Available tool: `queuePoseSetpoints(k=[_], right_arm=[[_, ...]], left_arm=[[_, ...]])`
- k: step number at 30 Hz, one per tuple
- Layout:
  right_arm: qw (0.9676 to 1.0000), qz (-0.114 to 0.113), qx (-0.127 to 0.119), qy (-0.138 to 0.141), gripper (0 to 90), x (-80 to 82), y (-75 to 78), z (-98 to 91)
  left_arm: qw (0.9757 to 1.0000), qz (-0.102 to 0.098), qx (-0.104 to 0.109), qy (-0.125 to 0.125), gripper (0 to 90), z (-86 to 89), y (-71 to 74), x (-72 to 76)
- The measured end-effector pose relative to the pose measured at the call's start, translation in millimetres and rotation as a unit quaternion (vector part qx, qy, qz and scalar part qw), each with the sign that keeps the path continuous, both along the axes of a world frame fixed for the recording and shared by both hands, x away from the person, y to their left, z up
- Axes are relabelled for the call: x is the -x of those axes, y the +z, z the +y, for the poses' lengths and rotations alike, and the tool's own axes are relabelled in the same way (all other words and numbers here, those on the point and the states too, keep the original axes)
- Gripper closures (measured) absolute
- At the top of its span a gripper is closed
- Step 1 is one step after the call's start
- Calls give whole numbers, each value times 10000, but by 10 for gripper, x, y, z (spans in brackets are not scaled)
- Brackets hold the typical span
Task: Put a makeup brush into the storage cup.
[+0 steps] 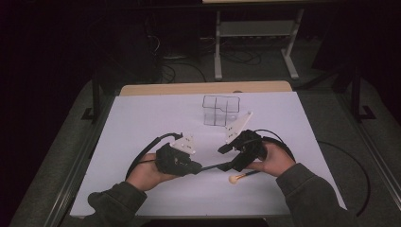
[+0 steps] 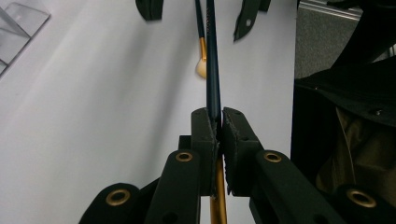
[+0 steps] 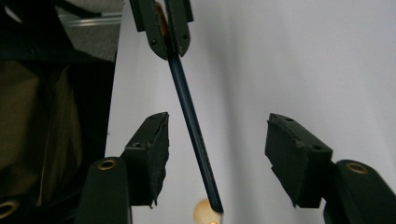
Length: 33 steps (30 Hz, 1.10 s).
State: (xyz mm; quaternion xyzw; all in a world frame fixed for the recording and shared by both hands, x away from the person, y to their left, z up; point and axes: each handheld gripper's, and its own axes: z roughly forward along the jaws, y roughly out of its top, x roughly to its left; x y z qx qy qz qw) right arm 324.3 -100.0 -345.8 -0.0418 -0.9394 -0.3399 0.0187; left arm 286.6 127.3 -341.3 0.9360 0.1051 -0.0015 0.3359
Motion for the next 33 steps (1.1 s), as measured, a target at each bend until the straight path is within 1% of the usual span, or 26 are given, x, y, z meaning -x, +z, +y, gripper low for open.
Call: queuePoseSetpoints(k=[1,2,3,4,5,6,8,11,15,17,23,24,31,32,33], right_arm=[[10000,0,0,0,402,0,0,0],[9999,38,112,84,412,-3,-33,58],[9998,71,141,134,433,-3,-47,82],[9998,71,141,134,433,-3,-47,82],[9995,87,181,237,456,2,-63,115],[9995,87,181,237,456,2,-63,115],[9991,100,233,344,495,1,-85,141],[9991,96,231,353,513,3,-91,147],[9988,86,174,455,574,3,-88,147],[9986,67,171,491,584,6,-88,151],[9974,101,217,677,644,32,-107,180],[9972,96,223,705,649,35,-110,183],[9963,122,258,816,689,54,-120,194],[9957,161,270,874,732,62,-124,198],[9957,161,270,874,732,62,-124,198]], left_arm=[[10000,-26,-15,-43,838,-8,-2,-2],[10000,-16,-34,-62,838,-24,-9,1],[9999,-28,-91,-103,838,-28,-10,-2],[9999,-28,-91,-103,838,-28,-10,-2],[9999,-19,-66,-105,838,-38,-15,0],[9999,-19,-66,-105,838,-38,-15,0],[9999,-20,-54,-108,838,-43,-15,4],[9999,-28,-78,-150,838,-45,-8,9],[9998,-35,-56,-162,838,-58,-3,20],[9998,-39,-63,-188,838,-67,1,24],[9997,-35,-60,-243,837,-99,2,31],[9995,-67,-88,-303,837,-106,5,30],[9993,-79,-89,-348,837,-128,9,39],[9993,-80,-107,-359,838,-131,10,40],[9992,-78,-118,-364,838,-134,9,40]])
